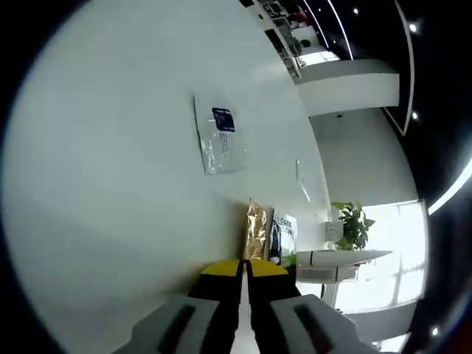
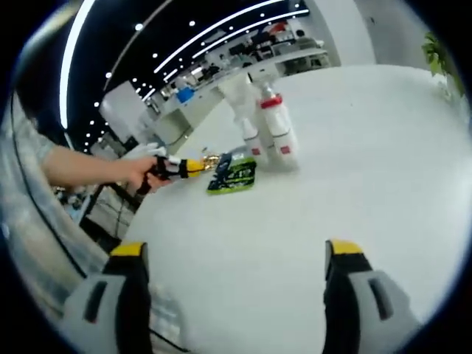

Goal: Arrange the skincare products in the storage area until every visible bottle or jar stands upright without overlapping.

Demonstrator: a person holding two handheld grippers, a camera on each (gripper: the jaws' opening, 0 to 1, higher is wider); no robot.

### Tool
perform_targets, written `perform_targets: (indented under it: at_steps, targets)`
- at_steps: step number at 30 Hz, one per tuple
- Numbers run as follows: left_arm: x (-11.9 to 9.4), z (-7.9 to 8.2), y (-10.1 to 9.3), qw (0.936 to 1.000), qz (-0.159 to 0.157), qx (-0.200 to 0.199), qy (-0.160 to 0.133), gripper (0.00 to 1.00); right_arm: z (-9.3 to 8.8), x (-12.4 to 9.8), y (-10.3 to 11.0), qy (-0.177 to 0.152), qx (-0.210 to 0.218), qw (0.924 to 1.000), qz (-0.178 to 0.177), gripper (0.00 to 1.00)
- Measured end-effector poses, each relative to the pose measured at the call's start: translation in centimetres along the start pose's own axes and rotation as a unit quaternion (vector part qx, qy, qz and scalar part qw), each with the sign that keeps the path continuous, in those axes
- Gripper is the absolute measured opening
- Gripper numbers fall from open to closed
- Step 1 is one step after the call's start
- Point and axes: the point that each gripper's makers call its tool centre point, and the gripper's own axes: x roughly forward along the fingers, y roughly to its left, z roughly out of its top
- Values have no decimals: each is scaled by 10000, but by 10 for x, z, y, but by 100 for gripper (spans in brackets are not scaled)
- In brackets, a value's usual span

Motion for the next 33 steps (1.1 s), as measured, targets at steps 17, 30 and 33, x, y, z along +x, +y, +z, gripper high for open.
perform_targets:
  at_steps: [17,30,33]
  targets:
    - [-9,9,0,9997,112,221,27,10,-6,4,14,110,-12,9995,288,94]
    - [-29,21,-6,9992,289,278,-49,34,-11,11,16,192,83,9988,432,93]
    - [-35,22,-8,9980,391,486,32,41,-11,14,18,212,77,9986,473,93]
